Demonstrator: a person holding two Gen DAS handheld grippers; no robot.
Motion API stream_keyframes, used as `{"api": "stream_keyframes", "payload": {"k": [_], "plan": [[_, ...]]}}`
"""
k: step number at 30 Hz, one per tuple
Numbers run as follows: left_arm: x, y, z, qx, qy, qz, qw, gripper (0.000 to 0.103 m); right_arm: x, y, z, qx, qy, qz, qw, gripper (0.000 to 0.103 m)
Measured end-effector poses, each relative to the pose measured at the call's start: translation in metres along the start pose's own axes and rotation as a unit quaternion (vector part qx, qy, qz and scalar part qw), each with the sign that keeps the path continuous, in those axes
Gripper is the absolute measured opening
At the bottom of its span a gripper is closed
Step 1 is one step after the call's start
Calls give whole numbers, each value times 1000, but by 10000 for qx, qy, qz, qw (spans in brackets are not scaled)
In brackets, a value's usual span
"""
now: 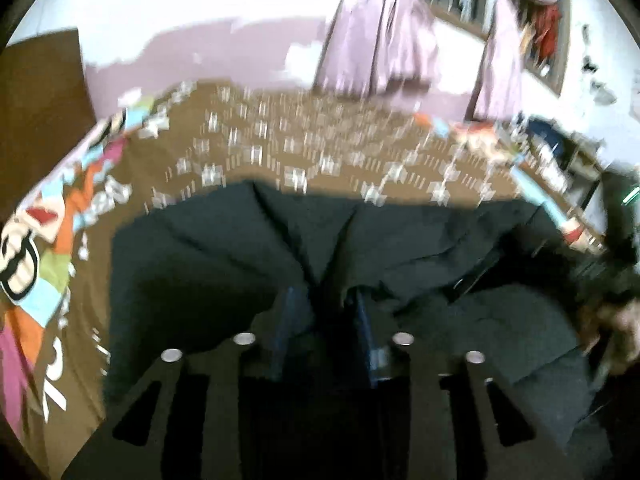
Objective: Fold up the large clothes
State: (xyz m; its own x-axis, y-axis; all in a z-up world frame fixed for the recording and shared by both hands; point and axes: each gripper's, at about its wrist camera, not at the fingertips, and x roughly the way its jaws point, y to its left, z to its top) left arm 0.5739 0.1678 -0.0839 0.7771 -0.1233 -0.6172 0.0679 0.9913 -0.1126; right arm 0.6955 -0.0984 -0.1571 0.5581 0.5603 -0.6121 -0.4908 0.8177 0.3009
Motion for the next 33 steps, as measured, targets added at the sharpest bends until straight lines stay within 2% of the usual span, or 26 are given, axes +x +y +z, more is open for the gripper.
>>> {"api": "stream_keyframes", "payload": {"k": [1, 2, 4, 6, 8, 10, 12, 13, 16, 19, 22, 25, 26, 28, 29, 30, 33], "plan": [[-10, 1, 1, -15, -229, -68, 9997, 41, 0, 0, -1, -18, 26, -15, 10000, 54], [-22, 1, 3, -33, -505, -141, 9986, 46, 1, 1, -2, -41, 68, -37, 10000, 54], [-30, -2, 14, -10, -722, -326, 9969, 50, 2, 2, -5, -54, 146, -51, 9999, 54], [-17, -13, 28, 113, -423, -592, 9973, 50, 0, 2, -9, -49, 269, -60, 9996, 54], [7, -24, 34, 300, 127, -611, 9976, 49, -2, 2, -14, -198, 496, -113, 9985, 54], [34, -33, 27, 513, 714, -429, 9952, 49, 1, 2, -18, -337, 702, -174, 9968, 54], [60, -35, 13, 685, 1291, -244, 9890, 49, 9, 2, -20, -406, 917, -246, 9947, 54], [68, -33, 9, 653, 1445, -207, 9871, 49, 13, 3, -20, -433, 992, -305, 9937, 54], [82, -34, 12, 606, 1742, -145, 9827, 49, 33, 10, -21, -691, 1286, -596, 9875, 54], [96, -42, 8, 900, 1859, 111, 9784, 50, 56, 7, -17, -726, 1488, -753, 9833, 54], [115, -47, 8, 959, 1972, 367, 9750, 50, 57, 6, -17, -741, 1410, -822, 9838, 53], [115, -44, 3, 972, 1873, 358, 9768, 50, 36, 5, -17, -547, 1106, -672, 9901, 50], [110, -40, -2, 941, 1801, 310, 9786, 50, 22, 2, -14, -274, 876, -574, 9941, 42], [104, -37, -6, 905, 1658, 241, 9817, 50, -2, -3, -5, 274, 391, -76, 9988, 37], [104, -37, -7, 892, 1634, 226, 9823, 50, -6, -2, -1, 367, 303, 4, 9989, 36], [104, -37, -7, 880, 1626, 215, 9825, 50, -7, 1, 4, 378, 289, 88, 9988, 33], [105, -36, -6, 858, 1633, 184, 9827, 50, 14, 24, 12, -18, 750, 378, 9965, 25]]}}
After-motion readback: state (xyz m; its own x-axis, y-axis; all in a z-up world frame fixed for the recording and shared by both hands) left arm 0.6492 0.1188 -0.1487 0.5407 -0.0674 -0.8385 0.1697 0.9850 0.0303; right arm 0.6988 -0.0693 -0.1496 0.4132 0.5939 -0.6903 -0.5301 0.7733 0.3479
